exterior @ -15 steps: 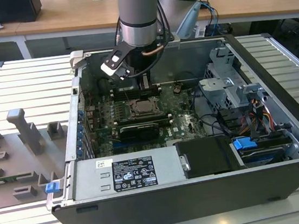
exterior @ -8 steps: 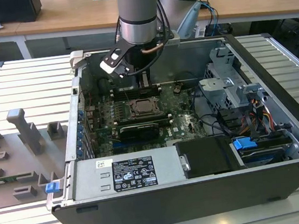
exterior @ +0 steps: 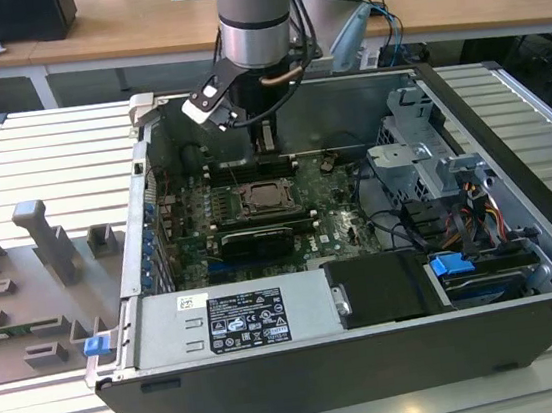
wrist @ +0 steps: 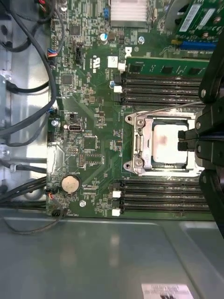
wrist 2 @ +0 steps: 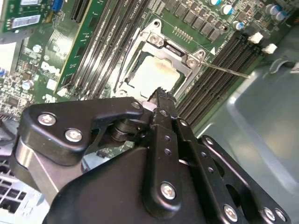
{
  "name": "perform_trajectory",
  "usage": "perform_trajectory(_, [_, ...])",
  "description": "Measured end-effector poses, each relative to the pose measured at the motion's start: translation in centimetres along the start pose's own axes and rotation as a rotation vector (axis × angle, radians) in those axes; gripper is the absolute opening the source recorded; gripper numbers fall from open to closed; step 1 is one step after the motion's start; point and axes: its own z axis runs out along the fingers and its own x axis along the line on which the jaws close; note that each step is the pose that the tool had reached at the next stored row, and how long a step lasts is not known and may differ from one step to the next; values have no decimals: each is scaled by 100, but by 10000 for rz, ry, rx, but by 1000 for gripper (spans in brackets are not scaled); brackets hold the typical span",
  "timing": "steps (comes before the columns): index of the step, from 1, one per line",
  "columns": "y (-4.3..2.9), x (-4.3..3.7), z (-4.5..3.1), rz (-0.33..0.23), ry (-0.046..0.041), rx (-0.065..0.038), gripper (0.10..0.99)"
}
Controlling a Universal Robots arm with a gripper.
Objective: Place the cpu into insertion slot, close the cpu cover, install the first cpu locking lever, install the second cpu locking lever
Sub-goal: 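Install the first cpu locking lever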
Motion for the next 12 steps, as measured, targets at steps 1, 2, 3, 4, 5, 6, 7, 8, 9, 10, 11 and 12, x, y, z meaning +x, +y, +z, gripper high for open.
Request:
perform_trajectory(1, [1,1,-37,0,1,-1,106])
perform_trajectory(2, [1,2,-75,0,0,0,106])
perform_trajectory(3, [2,3,-109,0,1,0,106])
perform_trajectory(4, [2,3,-128,0,0,1,106])
perform_trajectory(5, [3,4,-138,-1,1,1,106])
perform_trajectory(6, [3,4,-140,0,3,-1,106])
perform_trajectory(7, [3,4,-140,-51,3,1,106])
perform_trajectory(8, [3,4,-141,-283,6,8,106])
perform_trajectory(9, [3,4,-141,-448,9,13,106])
perform_trajectory(10, [3,4,-141,-563,12,16,106])
perform_trajectory(11, [3,4,-141,-612,12,17,106])
perform_trajectory(12, [3,4,-141,-660,13,19,106])
